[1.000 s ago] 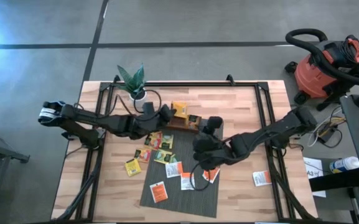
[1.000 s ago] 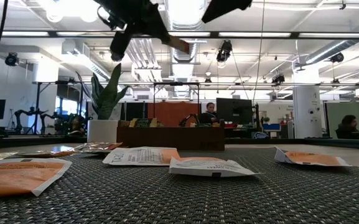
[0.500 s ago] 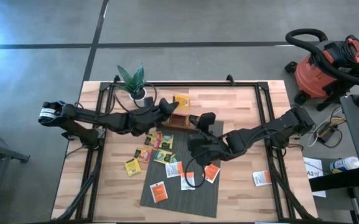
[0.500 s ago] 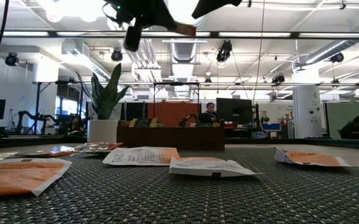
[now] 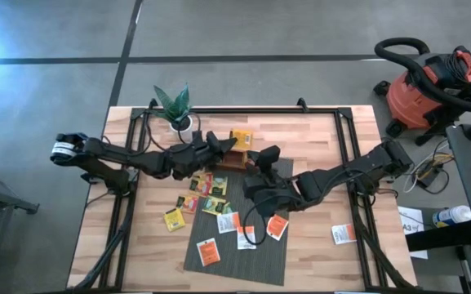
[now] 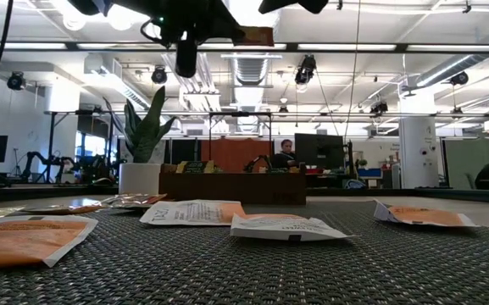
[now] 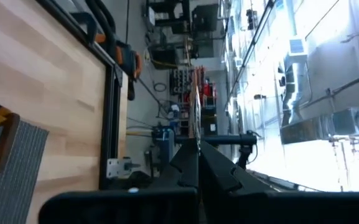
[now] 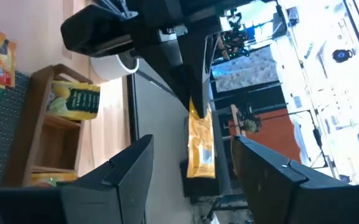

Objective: Pick & Place Tea
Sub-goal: Put the orange tea bag into the right compartment of the wooden organizer

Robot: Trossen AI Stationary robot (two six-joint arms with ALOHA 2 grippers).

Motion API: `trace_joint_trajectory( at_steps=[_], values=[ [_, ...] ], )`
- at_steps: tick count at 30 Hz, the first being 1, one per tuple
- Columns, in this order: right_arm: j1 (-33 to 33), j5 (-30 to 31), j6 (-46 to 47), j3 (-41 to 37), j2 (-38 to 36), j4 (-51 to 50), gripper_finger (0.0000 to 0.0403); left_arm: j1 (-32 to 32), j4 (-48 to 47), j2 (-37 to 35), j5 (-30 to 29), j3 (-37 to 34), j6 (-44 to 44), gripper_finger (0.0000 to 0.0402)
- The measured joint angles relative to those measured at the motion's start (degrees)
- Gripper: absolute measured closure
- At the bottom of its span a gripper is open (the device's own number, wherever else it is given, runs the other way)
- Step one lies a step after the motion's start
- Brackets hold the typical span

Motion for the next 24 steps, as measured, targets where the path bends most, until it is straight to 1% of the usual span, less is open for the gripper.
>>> trace_joint_trajectory(
  at_steps=[8, 16, 22, 24],
  values=[
    [-1.57, -0.12, -2.56, -0.39, 0.01, -0.33, 0.0188, -0.02, 0.42, 0.76, 4.15, 0.75, -1.27, 0.0401],
    [-4.2, -0.21, -2.59, -0.52, 0.03, -0.47, 0.0192, -0.52, 0.38, 0.76, 5.9, 0.98, -0.55, 0.0401],
    [-5.61, -0.25, -3.2, -0.58, 0.03, -0.58, 0.0224, -0.46, 0.4, 0.76, 5.87, 0.98, -0.14, 0.0401],
    [-5.58, -1.77, -3.66, -0.59, 0.03, -0.6, 0.0239, -0.36, 0.4, 0.76, 5.87, 0.98, 0.02, 0.0401]
  ],
)
